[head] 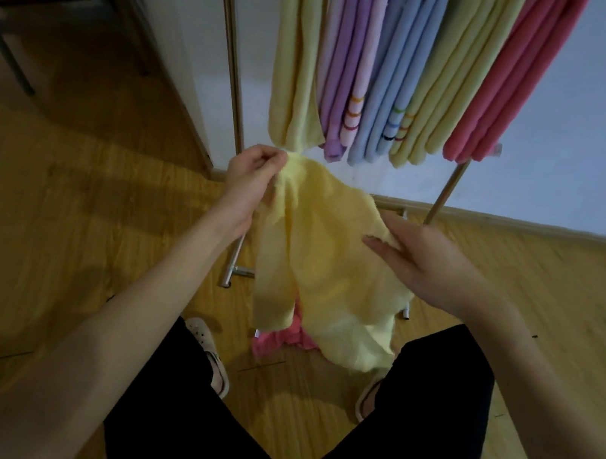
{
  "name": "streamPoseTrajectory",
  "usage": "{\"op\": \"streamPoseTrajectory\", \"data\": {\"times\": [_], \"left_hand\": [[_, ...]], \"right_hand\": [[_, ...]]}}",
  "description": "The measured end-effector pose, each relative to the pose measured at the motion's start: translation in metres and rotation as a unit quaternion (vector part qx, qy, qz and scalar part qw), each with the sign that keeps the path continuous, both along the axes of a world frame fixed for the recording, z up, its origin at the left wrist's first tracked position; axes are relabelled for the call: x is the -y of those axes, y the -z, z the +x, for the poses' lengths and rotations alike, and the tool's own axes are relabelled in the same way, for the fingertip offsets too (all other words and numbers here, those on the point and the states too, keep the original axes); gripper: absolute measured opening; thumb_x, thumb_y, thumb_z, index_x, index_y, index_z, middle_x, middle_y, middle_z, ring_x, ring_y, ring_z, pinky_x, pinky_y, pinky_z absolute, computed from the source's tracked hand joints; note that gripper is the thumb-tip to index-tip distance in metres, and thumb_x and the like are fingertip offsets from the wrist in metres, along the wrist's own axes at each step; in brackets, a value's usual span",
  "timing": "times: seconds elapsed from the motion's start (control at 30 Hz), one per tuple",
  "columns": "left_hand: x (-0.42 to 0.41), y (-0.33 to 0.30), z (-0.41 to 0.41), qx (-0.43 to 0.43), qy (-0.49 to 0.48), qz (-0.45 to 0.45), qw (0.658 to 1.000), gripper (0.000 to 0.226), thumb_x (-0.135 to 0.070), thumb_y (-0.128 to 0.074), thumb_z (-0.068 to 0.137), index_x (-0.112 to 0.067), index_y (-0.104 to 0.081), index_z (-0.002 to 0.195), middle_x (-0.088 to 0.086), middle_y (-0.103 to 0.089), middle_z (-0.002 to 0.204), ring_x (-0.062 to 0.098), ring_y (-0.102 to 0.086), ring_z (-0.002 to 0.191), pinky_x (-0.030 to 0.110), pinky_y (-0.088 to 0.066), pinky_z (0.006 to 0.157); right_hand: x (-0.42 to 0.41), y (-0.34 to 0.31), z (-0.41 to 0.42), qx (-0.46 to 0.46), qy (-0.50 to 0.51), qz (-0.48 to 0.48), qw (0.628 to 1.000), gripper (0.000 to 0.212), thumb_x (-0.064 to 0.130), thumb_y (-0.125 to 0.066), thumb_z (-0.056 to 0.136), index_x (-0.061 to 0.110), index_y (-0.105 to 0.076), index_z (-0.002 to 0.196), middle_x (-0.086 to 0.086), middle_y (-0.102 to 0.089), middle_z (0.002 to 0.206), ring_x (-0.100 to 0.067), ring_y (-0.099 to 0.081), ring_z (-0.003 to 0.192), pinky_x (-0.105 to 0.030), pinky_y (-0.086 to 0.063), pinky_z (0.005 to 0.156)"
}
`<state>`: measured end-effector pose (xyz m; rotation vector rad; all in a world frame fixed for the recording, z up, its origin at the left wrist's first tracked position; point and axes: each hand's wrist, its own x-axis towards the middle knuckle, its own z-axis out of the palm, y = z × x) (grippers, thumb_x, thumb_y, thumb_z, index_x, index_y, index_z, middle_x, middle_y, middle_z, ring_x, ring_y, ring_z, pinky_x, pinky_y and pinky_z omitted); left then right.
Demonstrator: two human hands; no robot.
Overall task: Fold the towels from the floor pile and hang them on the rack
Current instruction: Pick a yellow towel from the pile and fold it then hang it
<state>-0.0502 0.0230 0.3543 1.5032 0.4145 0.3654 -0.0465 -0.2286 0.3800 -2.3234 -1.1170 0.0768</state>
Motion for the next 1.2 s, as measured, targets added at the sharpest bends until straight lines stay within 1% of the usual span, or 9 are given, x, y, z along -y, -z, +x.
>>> {"op": "streamPoseTrajectory", "data": {"times": [0.07,0.17,0.33,0.57,0.63,0.73,0.83,1.03,1.2], "left_hand": [[0.005,0.004,0.004,-0.004,0.027,0.045,0.999,0.009,-0.014,-0.060,0.092,-0.009,-0.065,0.097,-0.004,-0.063,0.079,0.001,-0.058,0.068,0.014,-0.046,0.063],[0.015,0.009,0.007,-0.002,0.082,0.105,0.991,0.004,-0.013,-0.063,0.090,-0.014,-0.067,0.091,-0.005,-0.065,0.082,0.000,-0.059,0.073,0.014,-0.045,0.070],[0.025,0.016,-0.010,-0.027,0.179,0.139,0.973,0.009,-0.007,-0.061,0.090,-0.012,-0.068,0.094,0.003,-0.070,0.086,0.005,-0.065,0.075,0.018,-0.051,0.070],[0.016,0.021,-0.065,-0.043,0.257,0.200,0.945,0.030,0.010,-0.061,0.080,-0.007,-0.065,0.105,0.004,-0.067,0.098,0.006,-0.064,0.087,0.023,-0.052,0.081],[0.013,0.030,-0.077,-0.035,0.266,0.244,0.932,0.039,-0.001,-0.071,0.078,-0.015,-0.060,0.113,-0.002,-0.063,0.106,0.008,-0.062,0.094,0.027,-0.052,0.084],[0.019,0.038,-0.084,-0.046,0.242,0.298,0.922,0.056,-0.031,-0.081,0.071,-0.022,-0.054,0.120,-0.010,-0.059,0.111,0.003,-0.058,0.098,0.022,-0.049,0.085],[0.028,0.040,-0.082,-0.049,0.180,0.339,0.922,0.047,-0.036,-0.073,0.080,-0.019,-0.055,0.120,-0.008,-0.059,0.109,0.005,-0.058,0.094,0.021,-0.051,0.082],[0.019,0.039,-0.080,-0.021,0.133,0.264,0.955,0.006,-0.020,-0.063,0.090,-0.024,-0.067,0.091,-0.006,-0.067,0.078,0.010,-0.063,0.069,0.031,-0.050,0.060],[0.014,0.030,-0.083,-0.033,0.077,0.107,0.991,0.019,-0.007,-0.069,0.084,-0.026,-0.069,0.079,-0.009,-0.070,0.072,0.002,-0.066,0.068,0.015,-0.051,0.062]], "right_hand": [[-0.009,-0.007,0.003,0.041,0.032,0.013,0.999,0.026,0.037,-0.044,0.098,0.015,-0.045,0.084,0.006,-0.047,0.060,-0.009,-0.047,0.053,-0.033,-0.041,0.052],[-0.026,-0.014,0.011,-0.062,0.098,0.143,0.983,0.029,0.025,-0.050,0.098,0.007,-0.045,0.076,0.000,-0.044,0.063,-0.006,-0.039,0.054,-0.022,-0.035,0.055],[-0.049,-0.027,0.020,-0.304,0.243,0.361,0.847,0.031,0.023,-0.053,0.096,-0.008,-0.057,0.100,-0.010,-0.056,0.079,-0.016,-0.058,0.071,-0.030,-0.051,0.064],[-0.091,-0.022,0.026,-0.393,0.304,0.385,0.778,0.015,0.023,-0.052,0.097,0.010,-0.059,0.093,-0.002,-0.057,0.077,-0.014,-0.056,0.071,-0.027,-0.049,0.061],[-0.100,-0.023,0.025,-0.408,0.314,0.399,0.759,0.017,0.022,-0.051,0.097,0.007,-0.058,0.101,-0.002,-0.057,0.079,-0.014,-0.057,0.073,-0.027,-0.050,0.061],[-0.108,-0.027,0.021,-0.415,0.320,0.420,0.741,0.012,0.020,-0.051,0.097,0.016,-0.052,0.086,-0.001,-0.057,0.080,-0.014,-0.057,0.075,-0.031,-0.051,0.069],[-0.113,-0.027,0.016,-0.423,0.313,0.428,0.735,0.015,0.022,-0.052,0.097,0.020,-0.048,0.083,-0.001,-0.056,0.081,-0.015,-0.057,0.076,-0.035,-0.052,0.074],[-0.094,-0.024,0.026,-0.404,0.355,0.432,0.724,0.019,0.023,-0.052,0.097,0.010,-0.052,0.110,-0.003,-0.058,0.086,-0.016,-0.059,0.078,-0.030,-0.052,0.066],[-0.068,0.001,0.043,-0.416,0.439,0.377,0.702,0.032,0.032,-0.057,0.093,0.016,-0.042,0.115,-0.007,-0.054,0.112,-0.021,-0.058,0.100,-0.039,-0.053,0.088]]}}
